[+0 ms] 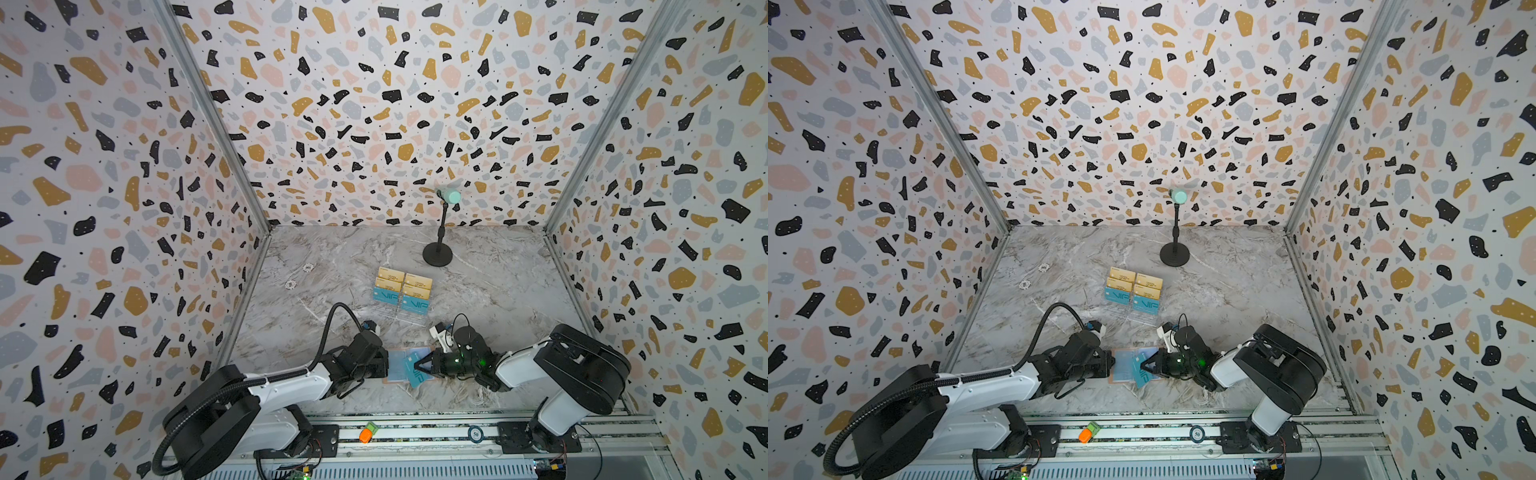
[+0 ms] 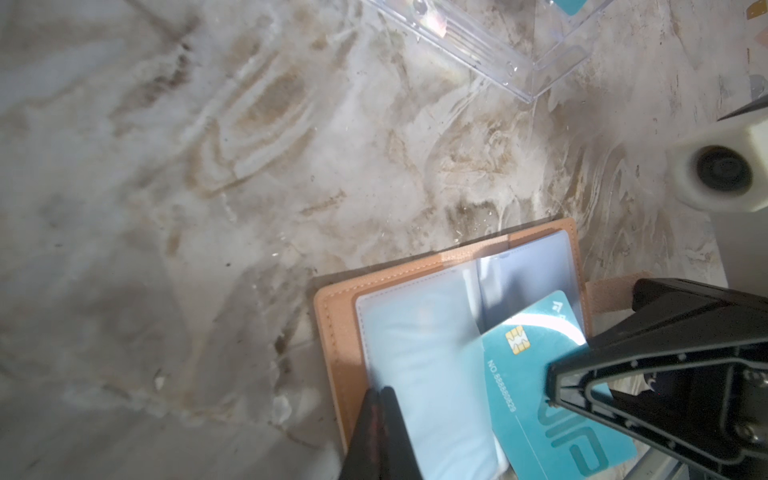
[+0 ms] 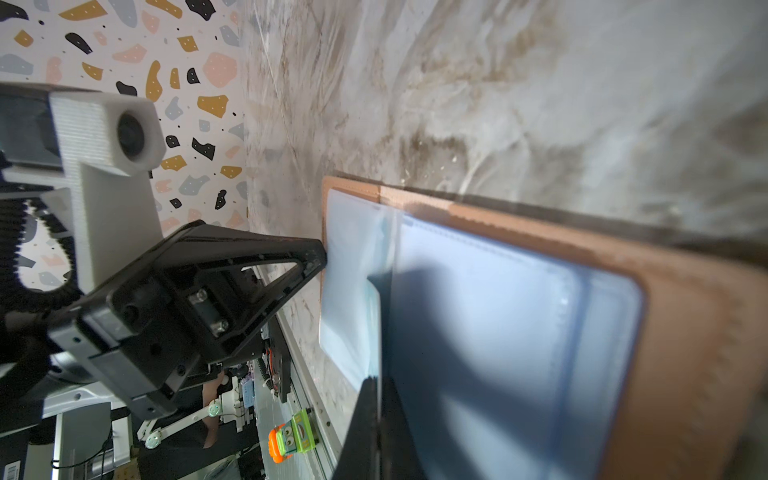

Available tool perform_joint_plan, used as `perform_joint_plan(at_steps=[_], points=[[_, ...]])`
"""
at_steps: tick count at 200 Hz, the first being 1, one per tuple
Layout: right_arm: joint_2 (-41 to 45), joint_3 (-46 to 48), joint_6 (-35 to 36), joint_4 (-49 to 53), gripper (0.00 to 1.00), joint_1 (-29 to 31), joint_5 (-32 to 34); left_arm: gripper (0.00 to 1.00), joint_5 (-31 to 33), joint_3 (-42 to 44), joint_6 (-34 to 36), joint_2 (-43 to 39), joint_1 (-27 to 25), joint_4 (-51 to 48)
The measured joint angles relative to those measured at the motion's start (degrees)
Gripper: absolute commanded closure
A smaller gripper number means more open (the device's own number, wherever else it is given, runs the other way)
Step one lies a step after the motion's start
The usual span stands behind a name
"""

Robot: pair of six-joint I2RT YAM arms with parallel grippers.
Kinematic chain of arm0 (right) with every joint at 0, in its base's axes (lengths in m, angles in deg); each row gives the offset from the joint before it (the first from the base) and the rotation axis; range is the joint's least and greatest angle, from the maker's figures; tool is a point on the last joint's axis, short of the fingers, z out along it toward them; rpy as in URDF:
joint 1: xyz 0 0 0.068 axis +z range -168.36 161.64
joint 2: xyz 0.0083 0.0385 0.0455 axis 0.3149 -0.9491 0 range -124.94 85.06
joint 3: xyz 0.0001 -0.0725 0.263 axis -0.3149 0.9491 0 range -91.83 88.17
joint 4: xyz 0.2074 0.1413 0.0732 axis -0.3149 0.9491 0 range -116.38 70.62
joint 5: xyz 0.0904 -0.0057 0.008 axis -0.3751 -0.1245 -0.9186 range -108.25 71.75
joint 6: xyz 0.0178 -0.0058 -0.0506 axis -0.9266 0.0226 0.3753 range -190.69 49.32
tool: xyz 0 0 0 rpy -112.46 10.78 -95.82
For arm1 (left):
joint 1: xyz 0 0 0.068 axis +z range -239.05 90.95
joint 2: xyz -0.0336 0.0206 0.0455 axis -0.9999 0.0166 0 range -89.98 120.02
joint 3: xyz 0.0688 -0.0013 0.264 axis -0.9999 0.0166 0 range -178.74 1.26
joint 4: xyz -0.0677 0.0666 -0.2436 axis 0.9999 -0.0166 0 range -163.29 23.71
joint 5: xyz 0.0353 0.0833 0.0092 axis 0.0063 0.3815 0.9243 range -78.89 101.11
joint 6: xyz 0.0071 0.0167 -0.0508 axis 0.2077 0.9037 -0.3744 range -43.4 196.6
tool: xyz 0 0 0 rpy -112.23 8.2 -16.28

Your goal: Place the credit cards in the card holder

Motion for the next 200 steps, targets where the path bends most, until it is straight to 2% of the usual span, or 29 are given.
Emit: perform_joint_plan(at_steps=[200], points=[[-7.21, -0.46, -3.87, -11.74, 1.00, 0.20, 3.98, 1.00, 0.17, -0.07, -0.04, 0.26, -0.31, 0.00]])
